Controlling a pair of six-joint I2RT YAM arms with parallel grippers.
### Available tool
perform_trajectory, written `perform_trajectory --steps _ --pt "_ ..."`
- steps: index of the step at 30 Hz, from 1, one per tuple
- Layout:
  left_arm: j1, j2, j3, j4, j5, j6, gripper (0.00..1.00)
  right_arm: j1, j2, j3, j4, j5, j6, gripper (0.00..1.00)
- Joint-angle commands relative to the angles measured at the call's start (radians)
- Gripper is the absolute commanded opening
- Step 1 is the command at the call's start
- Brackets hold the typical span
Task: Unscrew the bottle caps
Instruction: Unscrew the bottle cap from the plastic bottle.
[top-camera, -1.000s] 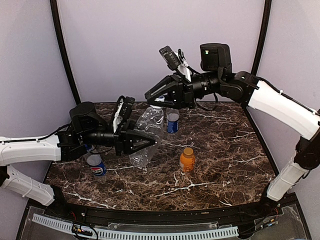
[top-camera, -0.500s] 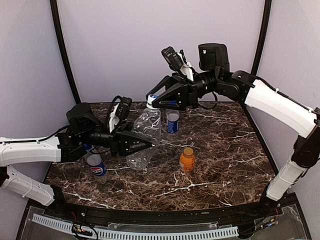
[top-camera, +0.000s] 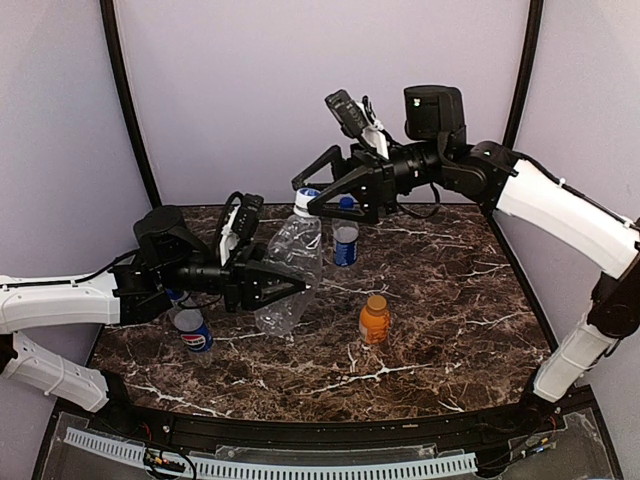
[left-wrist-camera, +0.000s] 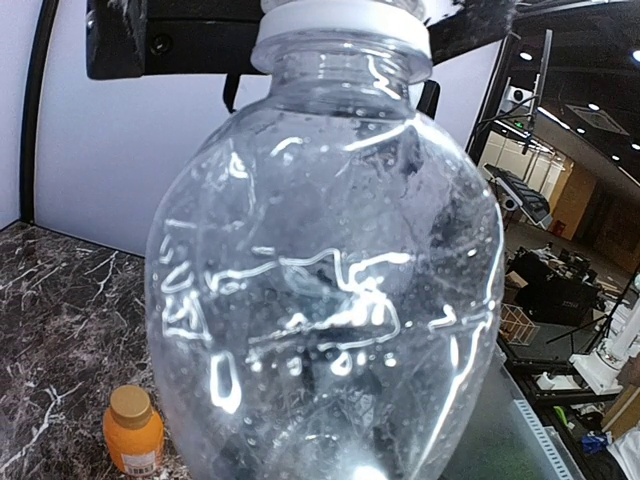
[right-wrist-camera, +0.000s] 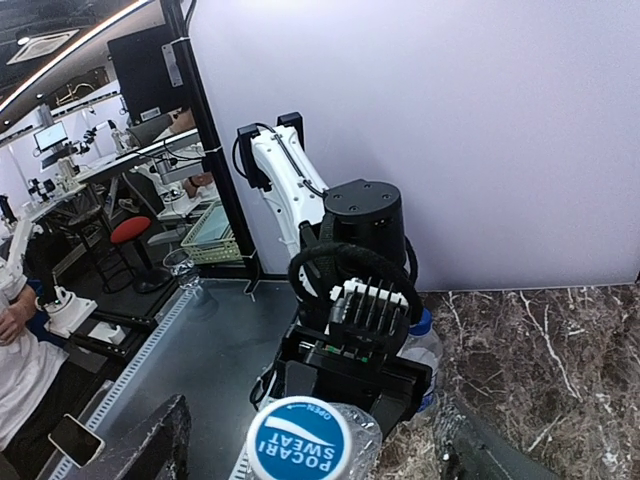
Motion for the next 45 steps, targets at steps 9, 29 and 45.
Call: perform_trajectory --steps 9,29,45 --pt "0.000 -0.012 0.058 -0.096 -0.156 0.061 0.33 0.061 -0.022 0.119 -0.103 0.517 0.223 0.84" --pt "-0.001 -0.021 0.070 -0.151 -0.277 0.081 0.33 0.101 0.006 0.119 -0.161 0.584 0.240 0.55" --pt "0.000 -0.034 0.060 -0.154 -0.287 0.078 0.32 0.099 -0.004 0.099 -0.152 0.563 0.184 0.24"
